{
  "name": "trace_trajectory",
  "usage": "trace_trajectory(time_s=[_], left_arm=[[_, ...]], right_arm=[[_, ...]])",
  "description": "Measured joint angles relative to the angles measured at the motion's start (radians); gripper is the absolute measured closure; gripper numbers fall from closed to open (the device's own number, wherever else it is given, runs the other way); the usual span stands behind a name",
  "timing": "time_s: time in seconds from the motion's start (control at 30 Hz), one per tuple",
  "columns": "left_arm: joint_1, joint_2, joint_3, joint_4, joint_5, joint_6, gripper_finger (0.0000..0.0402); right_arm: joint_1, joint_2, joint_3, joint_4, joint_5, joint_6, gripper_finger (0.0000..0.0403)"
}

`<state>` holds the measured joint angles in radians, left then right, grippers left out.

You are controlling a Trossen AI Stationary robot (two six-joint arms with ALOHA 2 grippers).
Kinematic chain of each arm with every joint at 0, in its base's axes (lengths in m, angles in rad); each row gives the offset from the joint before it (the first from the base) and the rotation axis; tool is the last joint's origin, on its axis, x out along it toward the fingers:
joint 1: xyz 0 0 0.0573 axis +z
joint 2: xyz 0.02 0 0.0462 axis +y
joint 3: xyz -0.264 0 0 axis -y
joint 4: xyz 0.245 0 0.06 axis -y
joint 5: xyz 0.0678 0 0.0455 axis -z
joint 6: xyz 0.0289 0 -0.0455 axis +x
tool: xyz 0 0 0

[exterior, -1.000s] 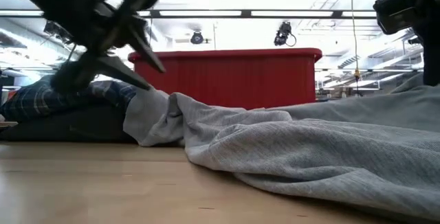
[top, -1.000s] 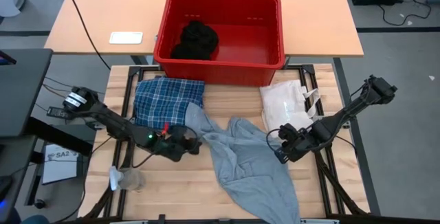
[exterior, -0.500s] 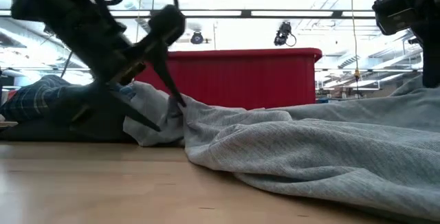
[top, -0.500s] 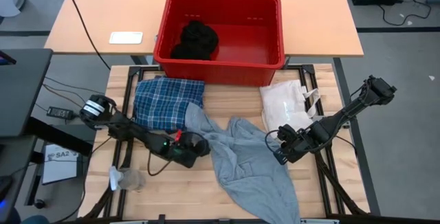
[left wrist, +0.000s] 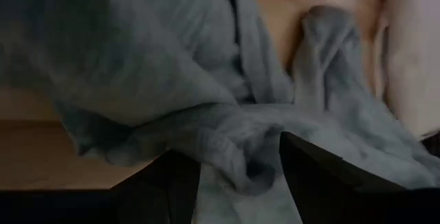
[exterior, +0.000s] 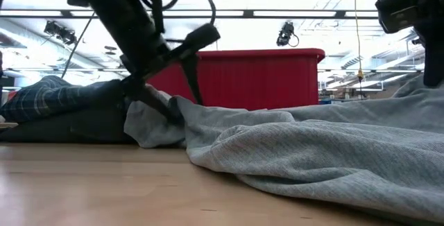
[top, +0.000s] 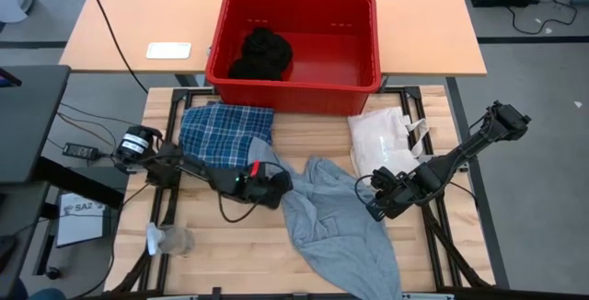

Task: Fold Laundry from Bin
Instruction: Fold the gray shirt

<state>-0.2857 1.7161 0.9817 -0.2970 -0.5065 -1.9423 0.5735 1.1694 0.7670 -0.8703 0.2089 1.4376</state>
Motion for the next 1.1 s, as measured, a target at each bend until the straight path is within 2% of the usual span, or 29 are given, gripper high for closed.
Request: trace_trajectory(time_s=[0.17,0.3,0.43,0.6,0.7,0.93,1.03,1.1], left_arm=[[0.015,0.014,0.001,0.024,0.066,-0.002,0.0204],[0.004,0.021,0.003,0.054,0.11,-0.002,0.0231],[-0.011,0.033,0.001,0.02,0.112,0.0,0.0282],[0.004,0.034,0.0,-0.049,0.08,0.061,0.0378],[0.016,0.032,0.0,-0.015,0.02,0.147,0.0392],[-0.015,-0.014,0.021,0.23,0.028,0.457,0.0398],[-0.063,-0.069,0.087,0.211,0.029,0.627,0.0399],[-0.092,-0.108,0.141,0.121,0.008,0.709,0.0399]], right_arm=[[0.0,0.0,0.0,0.002,0.011,-0.014,0.0403],[0.0,0.0,0.0,0.001,0.011,-0.023,0.0403],[0.0,0.0,-0.006,0.009,0.027,-0.027,0.0403],[0.0,0.0,-0.027,0.052,0.028,-0.029,0.0403],[0.0,0.0,-0.03,0.08,0.028,-0.056,0.0403],[0.037,-0.032,-0.027,0.107,0.051,-0.073,0.0403],[0.081,-0.078,0.006,0.079,0.133,-0.046,0.0403],[0.107,-0.109,0.044,0.027,0.197,-0.038,0.0403]])
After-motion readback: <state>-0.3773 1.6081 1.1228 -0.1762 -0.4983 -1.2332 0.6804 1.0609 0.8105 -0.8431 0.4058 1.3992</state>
